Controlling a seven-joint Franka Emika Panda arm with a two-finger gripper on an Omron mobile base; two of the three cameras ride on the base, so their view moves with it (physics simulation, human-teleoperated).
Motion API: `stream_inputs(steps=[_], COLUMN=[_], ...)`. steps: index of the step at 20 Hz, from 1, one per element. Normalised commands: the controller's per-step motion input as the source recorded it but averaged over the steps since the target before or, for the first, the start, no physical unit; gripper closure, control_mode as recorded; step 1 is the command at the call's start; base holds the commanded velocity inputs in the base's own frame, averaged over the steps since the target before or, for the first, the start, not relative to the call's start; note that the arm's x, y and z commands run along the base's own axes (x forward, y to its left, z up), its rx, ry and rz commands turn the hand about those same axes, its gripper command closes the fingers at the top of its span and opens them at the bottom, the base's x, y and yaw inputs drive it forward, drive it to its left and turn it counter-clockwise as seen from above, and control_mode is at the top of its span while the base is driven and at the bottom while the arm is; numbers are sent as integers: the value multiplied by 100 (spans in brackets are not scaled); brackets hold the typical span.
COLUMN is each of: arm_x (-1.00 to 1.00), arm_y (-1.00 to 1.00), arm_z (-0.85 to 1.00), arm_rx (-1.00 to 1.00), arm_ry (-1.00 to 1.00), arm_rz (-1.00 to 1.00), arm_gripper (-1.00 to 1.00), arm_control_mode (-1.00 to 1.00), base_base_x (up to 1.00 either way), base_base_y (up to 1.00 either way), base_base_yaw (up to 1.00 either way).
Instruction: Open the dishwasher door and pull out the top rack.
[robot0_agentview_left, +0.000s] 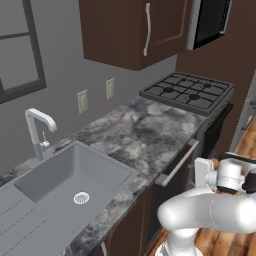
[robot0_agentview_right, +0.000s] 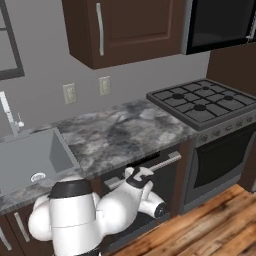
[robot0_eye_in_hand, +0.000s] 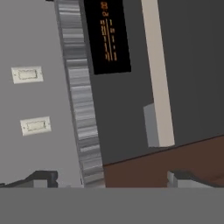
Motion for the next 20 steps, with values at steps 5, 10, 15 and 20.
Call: stream_inputs(steps=[5,10,15,20], arm_x=[31,42,45,36], arm_y=[0,0,0,0], arm_z=[-24,-39,-32,-31], arm_rx=[0,0,0,0], arm_ry=[-1,0,0,0], arm_rz=[0,0,0,0], arm_gripper=[-100,-100,-100,-100], arm_control_mode=[-100,-100,-100,-100], base_base_x=[0,0,0,0], base_base_y=[0,0,0,0], base_base_yaw=[0,0,0,0])
